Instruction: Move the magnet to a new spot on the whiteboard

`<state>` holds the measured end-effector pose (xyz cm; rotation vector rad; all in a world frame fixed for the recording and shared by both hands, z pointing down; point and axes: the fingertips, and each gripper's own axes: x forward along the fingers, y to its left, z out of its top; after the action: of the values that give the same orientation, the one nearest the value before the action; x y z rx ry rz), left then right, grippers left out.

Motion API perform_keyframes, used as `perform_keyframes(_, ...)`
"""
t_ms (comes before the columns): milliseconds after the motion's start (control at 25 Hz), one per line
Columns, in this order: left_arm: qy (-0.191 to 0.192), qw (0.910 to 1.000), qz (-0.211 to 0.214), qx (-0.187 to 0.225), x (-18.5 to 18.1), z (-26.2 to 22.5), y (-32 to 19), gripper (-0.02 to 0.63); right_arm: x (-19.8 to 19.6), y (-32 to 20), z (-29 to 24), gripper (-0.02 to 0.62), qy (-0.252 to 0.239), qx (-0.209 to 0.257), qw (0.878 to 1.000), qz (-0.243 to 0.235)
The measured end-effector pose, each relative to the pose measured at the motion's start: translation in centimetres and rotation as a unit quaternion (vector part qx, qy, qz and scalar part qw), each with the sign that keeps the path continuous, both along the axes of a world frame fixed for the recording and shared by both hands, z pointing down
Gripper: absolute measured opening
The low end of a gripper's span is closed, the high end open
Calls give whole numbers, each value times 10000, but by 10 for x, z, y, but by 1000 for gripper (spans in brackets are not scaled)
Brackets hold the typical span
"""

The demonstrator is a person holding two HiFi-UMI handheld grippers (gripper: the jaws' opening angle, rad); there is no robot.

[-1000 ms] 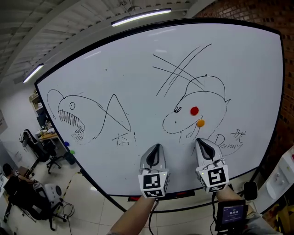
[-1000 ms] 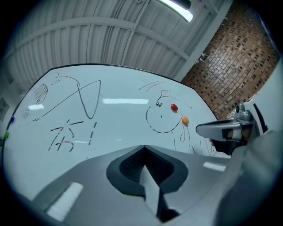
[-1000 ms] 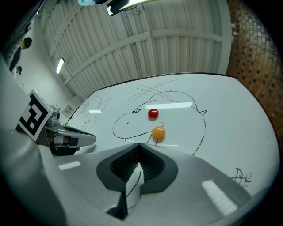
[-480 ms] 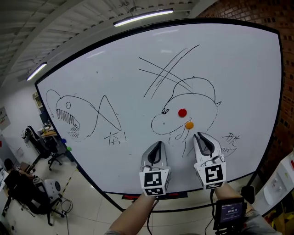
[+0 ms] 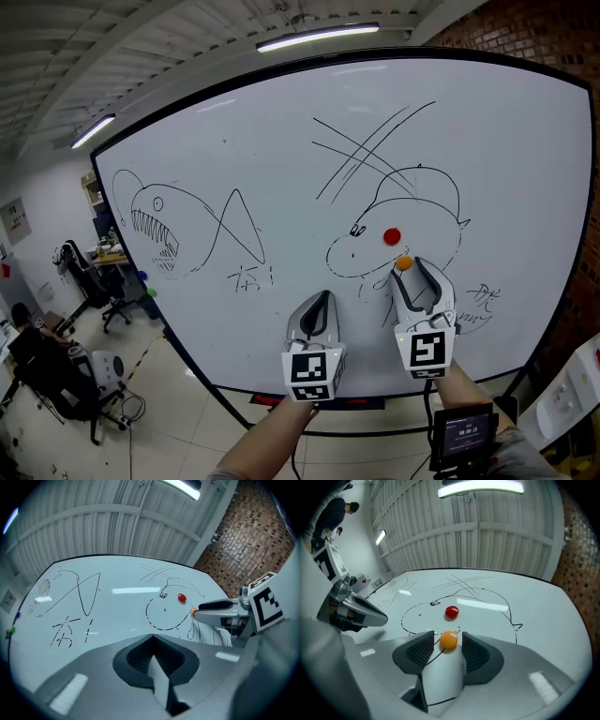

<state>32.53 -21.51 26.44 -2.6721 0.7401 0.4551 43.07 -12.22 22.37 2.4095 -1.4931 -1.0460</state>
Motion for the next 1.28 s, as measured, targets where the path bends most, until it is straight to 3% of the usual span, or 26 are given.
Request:
perform_keyframes(200, -3, 10000, -74, -56, -8, 3, -5, 0, 6, -4, 0, 129, 84, -42, 9994, 328)
perform_keyframes(560, -122, 9995, -194, -238, -26, 23, -16, 0, -2, -12, 16, 126, -249, -164, 9993, 215)
perform_keyframes(920, -141, 9983, -399, -411, -68, 35, -38, 0, -57, -43, 27, 126, -57, -372, 9992, -147)
perform_keyframes(1280, -98, 9964, -731, -428, -135, 33, -92, 0, -129, -105, 28, 126, 11, -420, 9974, -588)
